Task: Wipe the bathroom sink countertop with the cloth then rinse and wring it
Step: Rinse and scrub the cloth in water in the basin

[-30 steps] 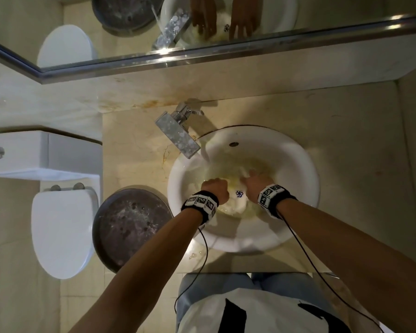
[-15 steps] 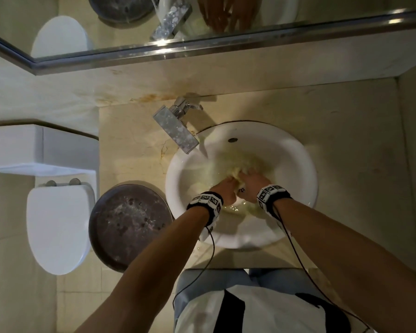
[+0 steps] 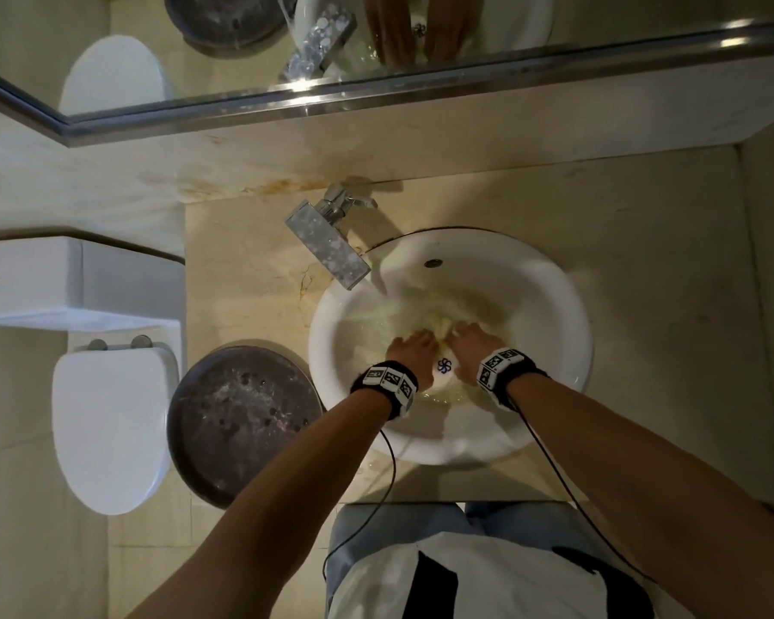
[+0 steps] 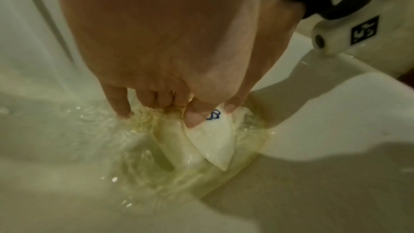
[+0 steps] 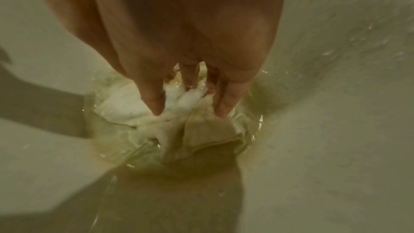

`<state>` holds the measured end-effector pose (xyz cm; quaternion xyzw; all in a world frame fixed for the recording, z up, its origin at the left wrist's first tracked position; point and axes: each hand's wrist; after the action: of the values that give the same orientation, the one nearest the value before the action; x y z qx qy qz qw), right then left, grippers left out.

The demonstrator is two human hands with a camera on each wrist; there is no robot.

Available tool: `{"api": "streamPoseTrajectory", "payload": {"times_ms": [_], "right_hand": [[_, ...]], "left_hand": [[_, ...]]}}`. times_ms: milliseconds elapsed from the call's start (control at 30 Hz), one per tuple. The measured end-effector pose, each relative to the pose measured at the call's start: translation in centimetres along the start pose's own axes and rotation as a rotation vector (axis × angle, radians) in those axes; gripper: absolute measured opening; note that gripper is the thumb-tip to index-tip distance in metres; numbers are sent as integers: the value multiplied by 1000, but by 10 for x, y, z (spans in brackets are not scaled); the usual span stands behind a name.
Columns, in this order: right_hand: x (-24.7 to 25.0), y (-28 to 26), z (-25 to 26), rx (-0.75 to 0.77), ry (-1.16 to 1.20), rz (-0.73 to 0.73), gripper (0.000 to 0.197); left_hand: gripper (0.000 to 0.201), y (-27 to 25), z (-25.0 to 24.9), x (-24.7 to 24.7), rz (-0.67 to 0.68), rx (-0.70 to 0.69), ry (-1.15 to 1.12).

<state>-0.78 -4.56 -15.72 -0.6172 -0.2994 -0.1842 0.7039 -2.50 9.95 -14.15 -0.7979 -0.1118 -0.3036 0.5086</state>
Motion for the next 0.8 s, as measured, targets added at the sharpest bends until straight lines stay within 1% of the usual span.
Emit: {"api": "streamPoseTrajectory", "payload": {"times_ms": [67, 100, 167, 200, 233, 267, 300, 333, 367, 400, 433, 500, 567, 633, 700, 733, 767, 800], "right_hand": [[6, -1, -8, 12, -49, -12, 58], [10, -1, -12, -10, -51, -22, 58], [10, 1, -15, -57, -23, -35, 69], [8, 1, -14, -69, 5, -33, 74], [7, 0, -10, -75, 19, -21, 75], [6, -1, -5, -76, 16, -20, 72], [5, -2, -1, -70, 4, -27, 66], [4, -3, 4, -62, -9, -39, 59], [3, -4, 6, -57, -27, -53, 53], [4, -4, 6, -63, -49, -63, 49], [4, -4, 4, -72, -65, -68, 47], [6, -3, -6, -90, -113, -76, 52], [9, -4, -13, -105, -150, -104, 56], [10, -4, -14, -111, -176, -134, 55], [9, -1, -9, -107, -191, -185, 53], [7, 2, -6, -84, -171, -208, 59], [4, 4, -4, -44, -146, -210, 68], [1, 5, -4, -9, -145, -192, 78]], "left_hand": [[79, -1, 9, 1, 37, 66, 20], [78, -3, 12, 4, 54, 117, 58], [68, -6, 13, 12, 91, 214, 176], [60, -7, 10, 14, 97, 240, 239], [51, -7, 6, 15, 85, 236, 287], [42, -7, 2, 16, 47, 207, 307], [37, -6, -3, 14, -15, 162, 289], [39, -4, -7, 10, -88, 112, 234], [45, -3, -10, 6, -140, 68, 177], [51, -3, -10, 4, -142, 52, 147], [56, -3, -8, 3, -115, 71, 146], [58, -5, -5, 5, -59, 165, 190], [52, -5, -3, 10, -33, 204, 238], [44, -1, -4, 12, -72, 136, 289], [44, 4, -6, 9, -157, -4, 265], [52, 6, -6, 6, -171, -55, 226], [62, 6, -5, 3, -144, -66, 180], [73, 5, -2, 1, -87, -41, 141]]}}
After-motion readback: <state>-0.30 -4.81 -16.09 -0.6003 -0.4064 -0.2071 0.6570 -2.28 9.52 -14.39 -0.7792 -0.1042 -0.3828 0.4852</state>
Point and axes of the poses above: each hand's wrist, its own y-axis towards the middle knuckle, its own x-axis out of the back of the hand, z = x × y, and after that the axes turned 10 degrees about -x, right-handed
